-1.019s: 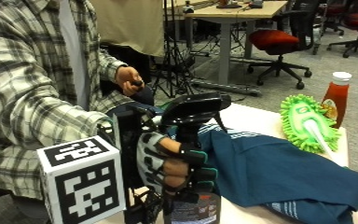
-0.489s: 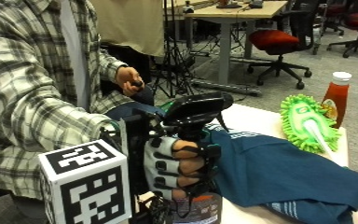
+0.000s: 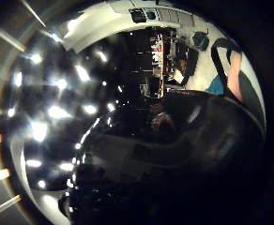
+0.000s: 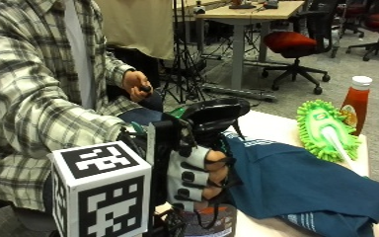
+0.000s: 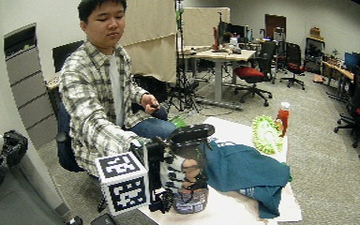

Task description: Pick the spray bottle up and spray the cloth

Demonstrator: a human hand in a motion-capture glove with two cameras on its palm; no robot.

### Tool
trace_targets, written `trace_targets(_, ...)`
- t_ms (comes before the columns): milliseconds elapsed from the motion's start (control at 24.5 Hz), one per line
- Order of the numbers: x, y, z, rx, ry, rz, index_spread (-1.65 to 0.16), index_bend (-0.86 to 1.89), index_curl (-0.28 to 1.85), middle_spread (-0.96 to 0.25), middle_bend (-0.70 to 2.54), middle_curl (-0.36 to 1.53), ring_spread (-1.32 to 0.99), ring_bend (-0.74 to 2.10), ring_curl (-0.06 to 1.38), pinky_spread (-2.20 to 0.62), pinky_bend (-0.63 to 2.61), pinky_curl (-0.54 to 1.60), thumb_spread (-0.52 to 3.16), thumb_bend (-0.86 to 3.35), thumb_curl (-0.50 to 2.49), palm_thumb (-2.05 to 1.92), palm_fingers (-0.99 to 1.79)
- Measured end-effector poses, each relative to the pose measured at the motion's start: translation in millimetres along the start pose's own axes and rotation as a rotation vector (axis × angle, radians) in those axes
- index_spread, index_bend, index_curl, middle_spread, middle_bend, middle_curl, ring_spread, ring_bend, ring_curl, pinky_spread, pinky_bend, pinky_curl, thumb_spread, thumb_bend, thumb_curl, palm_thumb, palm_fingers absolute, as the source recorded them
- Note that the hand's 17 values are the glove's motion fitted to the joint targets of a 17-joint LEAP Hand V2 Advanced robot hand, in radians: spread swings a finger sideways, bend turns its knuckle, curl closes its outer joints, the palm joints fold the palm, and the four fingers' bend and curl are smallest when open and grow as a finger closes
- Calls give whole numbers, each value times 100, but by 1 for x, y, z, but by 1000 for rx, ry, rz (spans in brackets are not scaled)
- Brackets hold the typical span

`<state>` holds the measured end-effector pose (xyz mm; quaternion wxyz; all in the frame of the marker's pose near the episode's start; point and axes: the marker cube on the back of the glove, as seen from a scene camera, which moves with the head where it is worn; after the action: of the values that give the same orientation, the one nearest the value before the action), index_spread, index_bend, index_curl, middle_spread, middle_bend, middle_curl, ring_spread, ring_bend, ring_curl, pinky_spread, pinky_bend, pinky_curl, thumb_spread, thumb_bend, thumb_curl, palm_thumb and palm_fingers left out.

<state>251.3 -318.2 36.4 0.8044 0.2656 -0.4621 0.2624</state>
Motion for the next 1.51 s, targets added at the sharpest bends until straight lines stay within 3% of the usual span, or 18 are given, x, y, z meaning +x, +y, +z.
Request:
trace_targets(570,-1,-6,-2,145,19,-8,-26,45,51,-13,56,55,-20,53,46,-8,27,39,17,-3,70,107,135)
trace_targets(978,-18,-1,-7,96,123,-73,-25,47,55,-12,61,56,-19,56,48,-10,29,41,7,-3,72,107,133)
trace_targets(1508,-85,31,26,-24,450,-280,-25,48,57,-12,64,56,-20,57,49,-11,30,42,0,-3,74,106,133)
